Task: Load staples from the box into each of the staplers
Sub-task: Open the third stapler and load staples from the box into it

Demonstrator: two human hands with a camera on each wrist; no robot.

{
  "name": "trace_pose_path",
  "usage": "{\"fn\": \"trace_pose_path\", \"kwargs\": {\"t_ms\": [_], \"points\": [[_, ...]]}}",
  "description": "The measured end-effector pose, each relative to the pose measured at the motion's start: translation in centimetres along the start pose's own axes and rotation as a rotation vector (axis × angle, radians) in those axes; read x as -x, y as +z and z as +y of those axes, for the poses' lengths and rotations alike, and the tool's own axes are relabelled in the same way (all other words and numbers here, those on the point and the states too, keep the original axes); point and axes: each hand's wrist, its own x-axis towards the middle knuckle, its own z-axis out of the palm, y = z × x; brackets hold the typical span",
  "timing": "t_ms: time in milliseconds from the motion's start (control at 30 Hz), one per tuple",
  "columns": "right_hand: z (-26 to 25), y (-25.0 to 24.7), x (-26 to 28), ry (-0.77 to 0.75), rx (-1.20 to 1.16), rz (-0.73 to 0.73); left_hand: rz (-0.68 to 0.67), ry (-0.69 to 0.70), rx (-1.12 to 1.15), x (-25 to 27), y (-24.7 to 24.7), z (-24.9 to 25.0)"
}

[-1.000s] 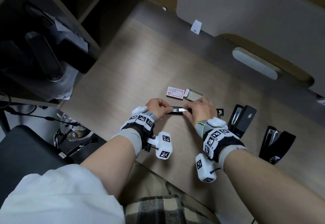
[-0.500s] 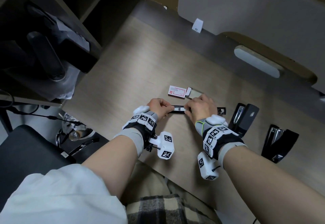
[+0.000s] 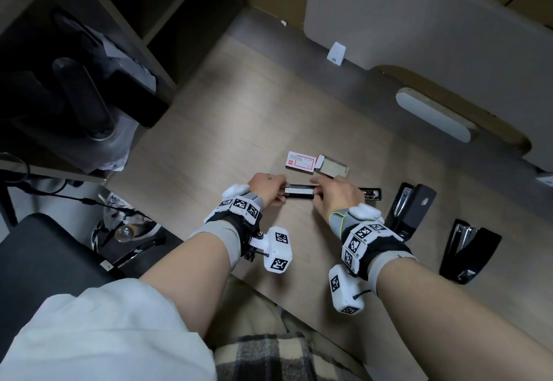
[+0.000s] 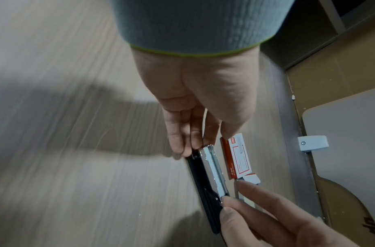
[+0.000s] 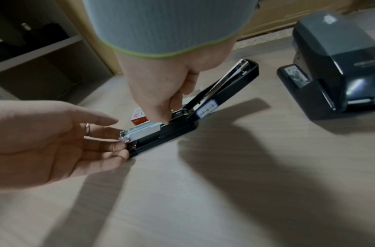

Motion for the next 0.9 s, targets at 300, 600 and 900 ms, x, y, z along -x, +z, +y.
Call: {"fn": "trace_pose_path", "kwargs": {"t_ms": [300, 600, 900], "points": [[3.5, -1.8, 1.5, 0.09, 0.172, 0.118, 0.136, 0.047, -0.173, 0.3, 0.9, -0.2], [6.0, -1.4, 2.9, 0.158, 0.253, -0.127, 0.216, 0.085, -0.265, 0.5, 2.2, -0.3], [5.0, -4.5, 3.5, 0.072, -0.024, -0.033, 0.17, 0.053, -0.199, 1.0, 3.3, -0.9]]}}
